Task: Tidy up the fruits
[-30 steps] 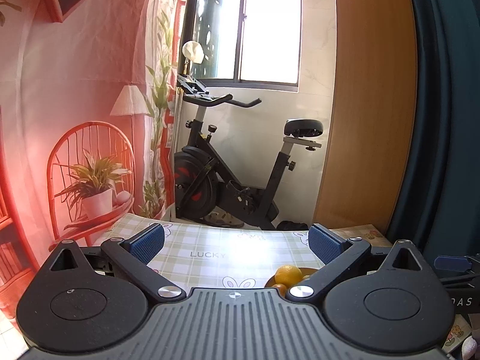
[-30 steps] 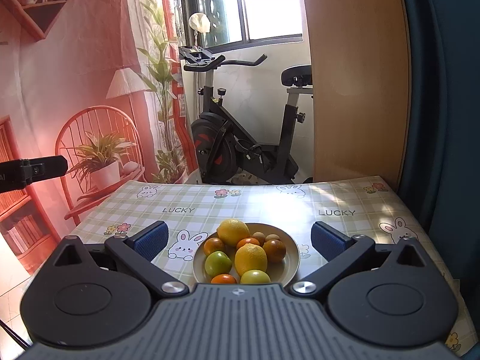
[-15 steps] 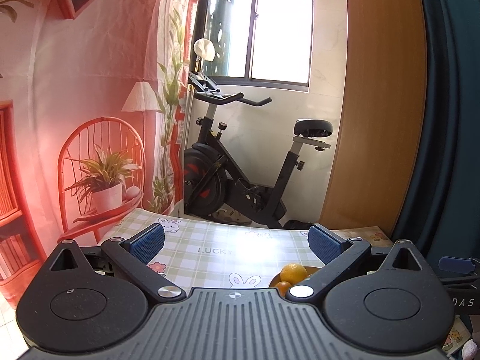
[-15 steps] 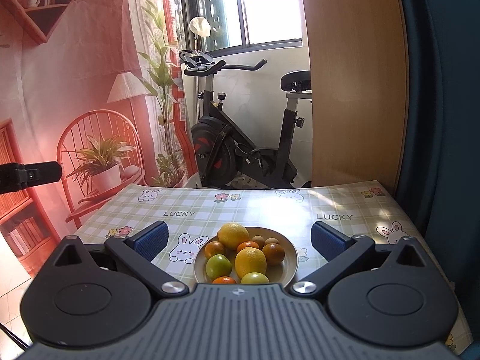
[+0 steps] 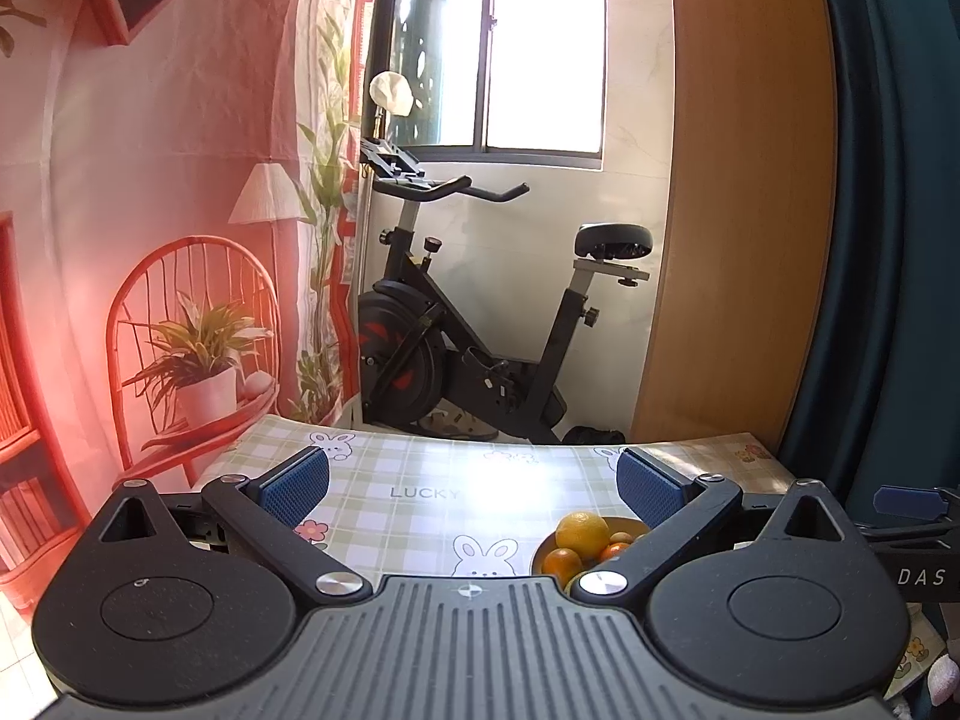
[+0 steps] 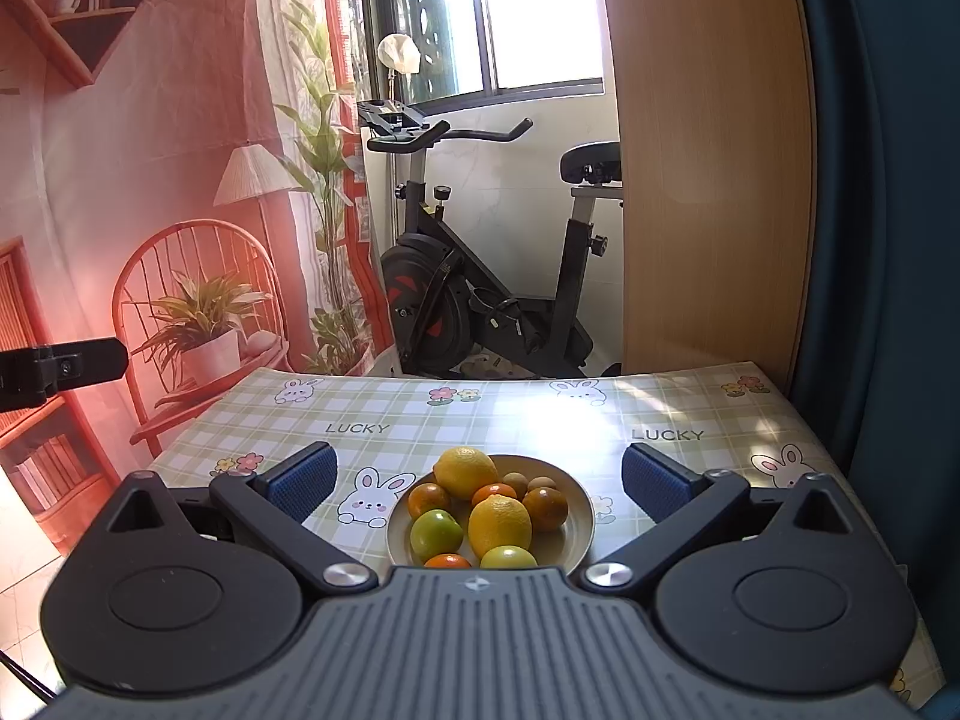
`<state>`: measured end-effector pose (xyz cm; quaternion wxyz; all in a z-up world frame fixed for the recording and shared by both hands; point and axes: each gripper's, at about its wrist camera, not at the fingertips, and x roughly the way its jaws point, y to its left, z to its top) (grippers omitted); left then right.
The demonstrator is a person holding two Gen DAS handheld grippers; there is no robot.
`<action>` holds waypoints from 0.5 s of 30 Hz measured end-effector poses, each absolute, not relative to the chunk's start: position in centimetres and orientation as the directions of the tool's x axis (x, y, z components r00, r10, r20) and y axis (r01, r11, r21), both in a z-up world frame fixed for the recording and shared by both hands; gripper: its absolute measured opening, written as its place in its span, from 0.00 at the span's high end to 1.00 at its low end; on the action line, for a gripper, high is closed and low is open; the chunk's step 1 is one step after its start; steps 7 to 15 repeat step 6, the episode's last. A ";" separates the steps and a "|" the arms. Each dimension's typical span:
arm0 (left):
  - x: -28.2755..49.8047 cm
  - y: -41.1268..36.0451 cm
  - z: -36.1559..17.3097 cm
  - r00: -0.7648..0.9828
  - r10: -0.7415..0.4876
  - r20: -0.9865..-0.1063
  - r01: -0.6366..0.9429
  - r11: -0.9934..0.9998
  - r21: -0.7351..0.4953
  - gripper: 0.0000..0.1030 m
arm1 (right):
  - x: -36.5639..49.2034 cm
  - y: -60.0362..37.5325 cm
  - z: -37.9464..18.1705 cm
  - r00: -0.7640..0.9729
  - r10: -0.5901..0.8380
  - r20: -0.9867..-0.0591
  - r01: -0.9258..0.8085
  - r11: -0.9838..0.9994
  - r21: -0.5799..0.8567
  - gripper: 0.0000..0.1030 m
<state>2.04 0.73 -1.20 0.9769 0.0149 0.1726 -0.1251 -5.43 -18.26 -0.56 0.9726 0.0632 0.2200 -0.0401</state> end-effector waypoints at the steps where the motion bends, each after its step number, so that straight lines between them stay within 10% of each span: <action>1: 2.0 0.7 -1.2 0.908 -0.241 -0.342 0.252 0.968 -0.013 0.00 | -5.4 -18.3 -0.6 0.900 -0.050 -0.433 0.105 0.989 0.105 0.00; 15: 2.1 0.8 -1.3 0.905 -0.246 -0.348 0.258 0.966 -0.011 0.00 | -5.4 -18.3 -0.6 0.900 -0.049 -0.433 0.104 0.989 0.106 0.00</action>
